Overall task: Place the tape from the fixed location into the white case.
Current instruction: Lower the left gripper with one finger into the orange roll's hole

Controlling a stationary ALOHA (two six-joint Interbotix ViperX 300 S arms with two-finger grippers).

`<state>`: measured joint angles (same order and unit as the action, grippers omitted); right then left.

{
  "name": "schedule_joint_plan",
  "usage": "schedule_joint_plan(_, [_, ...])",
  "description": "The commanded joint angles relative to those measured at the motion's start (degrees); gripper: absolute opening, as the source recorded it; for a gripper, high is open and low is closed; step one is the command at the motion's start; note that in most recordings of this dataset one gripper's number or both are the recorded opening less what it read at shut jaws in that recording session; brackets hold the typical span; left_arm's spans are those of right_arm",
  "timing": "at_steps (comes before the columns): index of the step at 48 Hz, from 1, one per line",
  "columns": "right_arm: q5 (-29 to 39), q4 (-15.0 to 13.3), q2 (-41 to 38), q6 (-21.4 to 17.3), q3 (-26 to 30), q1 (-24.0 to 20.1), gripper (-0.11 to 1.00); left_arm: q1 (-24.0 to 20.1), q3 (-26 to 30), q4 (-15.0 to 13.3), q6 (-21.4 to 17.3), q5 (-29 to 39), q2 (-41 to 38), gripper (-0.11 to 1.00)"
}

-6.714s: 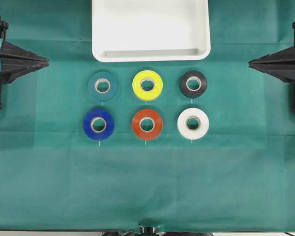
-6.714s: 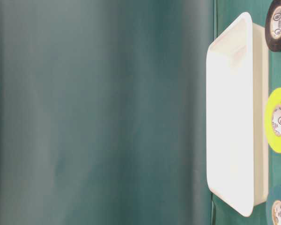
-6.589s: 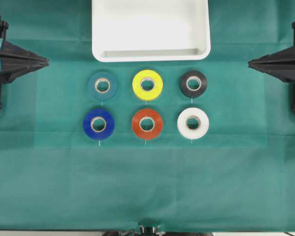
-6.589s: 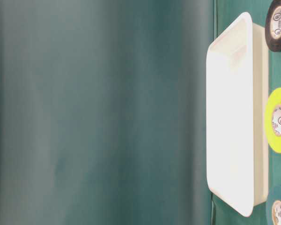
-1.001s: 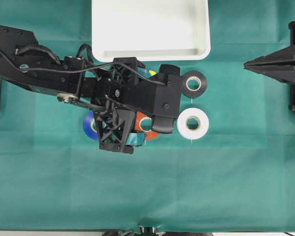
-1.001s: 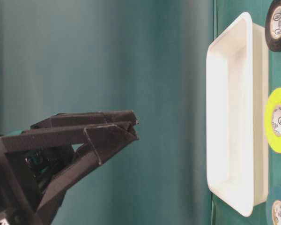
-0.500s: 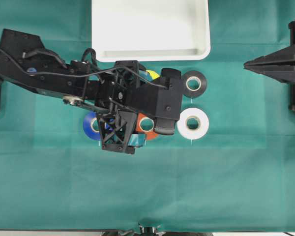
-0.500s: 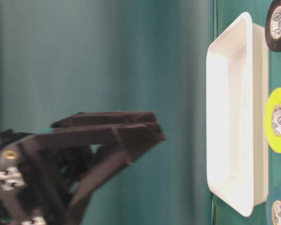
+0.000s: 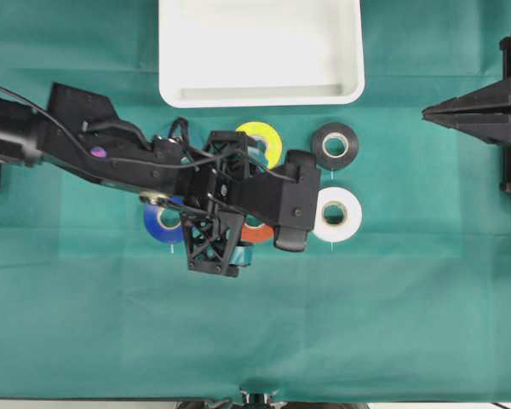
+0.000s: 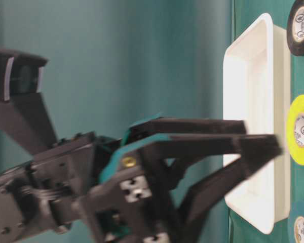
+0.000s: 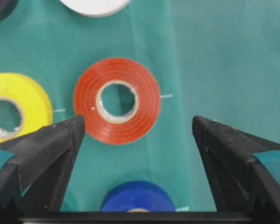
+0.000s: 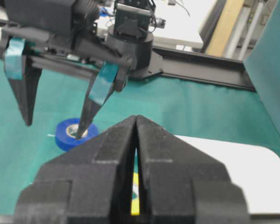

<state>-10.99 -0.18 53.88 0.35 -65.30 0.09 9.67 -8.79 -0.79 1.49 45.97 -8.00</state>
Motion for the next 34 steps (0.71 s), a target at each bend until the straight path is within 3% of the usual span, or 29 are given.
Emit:
schedule_joint_plan(1, [-0.2, -0.1, -0.4, 0.1, 1.6, 0.1, 0.00, 0.4, 0.4, 0.1, 0.1, -1.2, 0.2, 1.00])
schedule_joint_plan(34, [-0.2, -0.2, -0.8, 0.1, 1.5, 0.1, 0.00, 1.6, -1.3, 0.1, 0.1, -5.5, -5.2, 1.00])
